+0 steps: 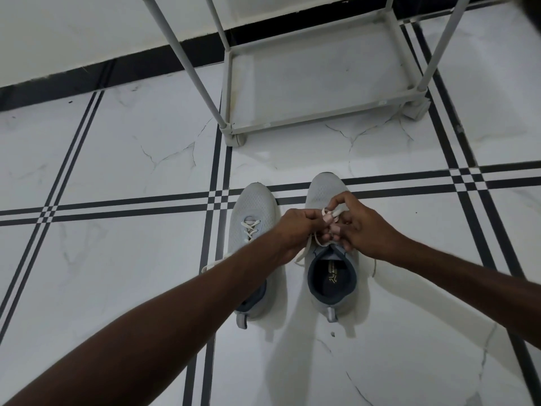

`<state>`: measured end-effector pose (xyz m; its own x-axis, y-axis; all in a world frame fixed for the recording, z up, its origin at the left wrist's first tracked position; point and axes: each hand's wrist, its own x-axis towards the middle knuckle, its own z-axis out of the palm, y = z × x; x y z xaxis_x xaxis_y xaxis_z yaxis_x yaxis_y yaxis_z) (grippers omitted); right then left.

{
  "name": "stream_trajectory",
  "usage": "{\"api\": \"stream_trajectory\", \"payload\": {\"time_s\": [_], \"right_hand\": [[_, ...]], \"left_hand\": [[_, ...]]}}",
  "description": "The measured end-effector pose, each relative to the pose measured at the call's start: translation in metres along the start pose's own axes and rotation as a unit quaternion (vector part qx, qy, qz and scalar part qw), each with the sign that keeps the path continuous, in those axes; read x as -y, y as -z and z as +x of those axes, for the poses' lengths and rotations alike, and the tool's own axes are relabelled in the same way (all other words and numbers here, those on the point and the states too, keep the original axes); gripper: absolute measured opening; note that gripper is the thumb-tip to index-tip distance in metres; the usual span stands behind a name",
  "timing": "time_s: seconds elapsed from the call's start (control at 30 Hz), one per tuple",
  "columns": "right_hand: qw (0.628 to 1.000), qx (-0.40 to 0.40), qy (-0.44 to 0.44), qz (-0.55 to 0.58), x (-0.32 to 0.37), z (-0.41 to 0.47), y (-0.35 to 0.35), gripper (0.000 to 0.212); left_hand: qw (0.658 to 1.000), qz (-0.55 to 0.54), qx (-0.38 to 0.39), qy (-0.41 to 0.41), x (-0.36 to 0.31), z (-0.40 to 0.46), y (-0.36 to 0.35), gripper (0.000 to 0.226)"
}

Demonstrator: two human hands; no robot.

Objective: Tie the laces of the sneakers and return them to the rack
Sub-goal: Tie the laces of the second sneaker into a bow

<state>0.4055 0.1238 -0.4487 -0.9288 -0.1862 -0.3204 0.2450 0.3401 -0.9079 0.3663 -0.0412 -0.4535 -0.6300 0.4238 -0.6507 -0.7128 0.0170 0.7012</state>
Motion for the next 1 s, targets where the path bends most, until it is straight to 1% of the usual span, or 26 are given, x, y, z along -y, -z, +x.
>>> {"api": "stream_trajectory", "payload": {"time_s": [0.07,0.13,0.2,0.27,0.3,0.33,0.37,0.4,0.43,0.47,0.5,0.53,0.57,0.6,0.67,0.73,0.8,0.83,0.87,0.9,0.93,0.97,1.0], "right_hand": [[0.997,0.018,-0.034,0.061,-0.004,0.001,0.004,0.021],[0.993,0.048,-0.05,0.1,-0.007,0.002,0.009,0.016],[0.989,0.069,-0.055,0.121,-0.01,0.006,0.013,0.011],[0.985,0.081,-0.067,0.14,-0.011,0.01,0.014,0.009],[0.983,0.085,-0.076,0.144,-0.011,0.013,0.015,0.009],[0.982,0.088,-0.087,0.145,-0.01,0.014,0.015,0.01],[0.98,0.088,-0.097,0.147,-0.009,0.015,0.015,0.012],[0.979,0.087,-0.108,0.15,-0.008,0.016,0.015,0.013],[0.977,0.088,-0.119,0.154,-0.006,0.016,0.015,0.013],[0.975,0.092,-0.129,0.156,-0.003,0.016,0.014,0.015],[0.973,0.102,-0.138,0.156,-0.001,0.015,0.014,0.018],[0.97,0.115,-0.146,0.157,-0.001,0.016,0.014,0.02],[0.968,0.127,-0.151,0.156,0.0,0.016,0.014,0.022],[0.968,0.134,-0.15,0.151,-0.001,0.016,0.015,0.023],[0.976,0.119,-0.134,0.121,-0.002,0.015,0.017,0.022],[0.99,0.073,-0.106,0.064,0.0,0.012,0.02,0.022],[0.998,0.003,-0.038,-0.047,0.001,0.009,0.02,0.022],[0.991,-0.023,0.01,-0.13,0.0,0.008,0.02,0.021],[0.976,-0.043,0.05,-0.209,0.0,0.007,0.018,0.018],[0.961,-0.055,0.079,-0.261,-0.002,0.006,0.017,0.014],[0.95,-0.06,0.099,-0.289,-0.003,0.005,0.016,0.011],[0.944,-0.058,0.113,-0.306,-0.005,0.005,0.015,0.009],[0.937,-0.054,0.128,-0.321,-0.007,0.004,0.014,0.011]], "left_hand": [[1.0,0.022,-0.005,-0.003,-0.001,0.001,0.004,0.012],[0.998,0.058,0.013,-0.004,-0.003,-0.002,0.009,0.015],[0.991,0.126,0.033,-0.023,-0.006,-0.005,0.012,0.018],[0.972,0.219,0.043,-0.067,-0.013,-0.006,0.015,0.016],[0.954,0.278,0.046,-0.098,-0.018,-0.007,0.016,0.011],[0.925,0.352,0.043,-0.138,-0.022,-0.007,0.017,0.007],[0.883,0.433,0.034,-0.179,-0.025,-0.007,0.017,0.006],[0.834,0.505,0.024,-0.222,-0.026,-0.008,0.016,0.003],[0.785,0.558,0.01,-0.268,-0.025,-0.009,0.014,0.002],[0.745,0.59,-0.005,-0.31,-0.022,-0.011,0.012,0.005],[0.719,0.605,-0.025,-0.34,-0.017,-0.013,0.009,0.006],[0.706,0.609,-0.052,-0.358,-0.011,-0.013,0.008,0.007],[0.703,0.604,-0.078,-0.366,-0.007,-0.014,0.008,0.008],[0.711,0.59,-0.096,-0.37,-0.003,-0.014,0.007,0.01],[0.743,0.553,-0.107,-0.361,0.003,-0.011,0.008,0.013],[0.769,0.521,-0.113,-0.353,0.007,-0.012,0.006,0.007],[0.783,0.495,-0.129,-0.353,0.01,-0.014,0.006,0.006],[0.784,0.489,-0.141,-0.356,0.012,-0.015,0.007,0.007],[0.783,0.486,-0.151,-0.359,0.012,-0.017,0.009,0.008],[0.779,0.487,-0.159,-0.361,0.012,-0.02,0.011,0.009],[0.77,0.497,-0.163,-0.365,0.012,-0.024,0.011,0.009],[0.754,0.516,-0.164,-0.372,0.011,-0.028,0.011,0.01],[0.731,0.543,-0.161,-0.381,0.01,-0.032,0.01,0.01]]}}
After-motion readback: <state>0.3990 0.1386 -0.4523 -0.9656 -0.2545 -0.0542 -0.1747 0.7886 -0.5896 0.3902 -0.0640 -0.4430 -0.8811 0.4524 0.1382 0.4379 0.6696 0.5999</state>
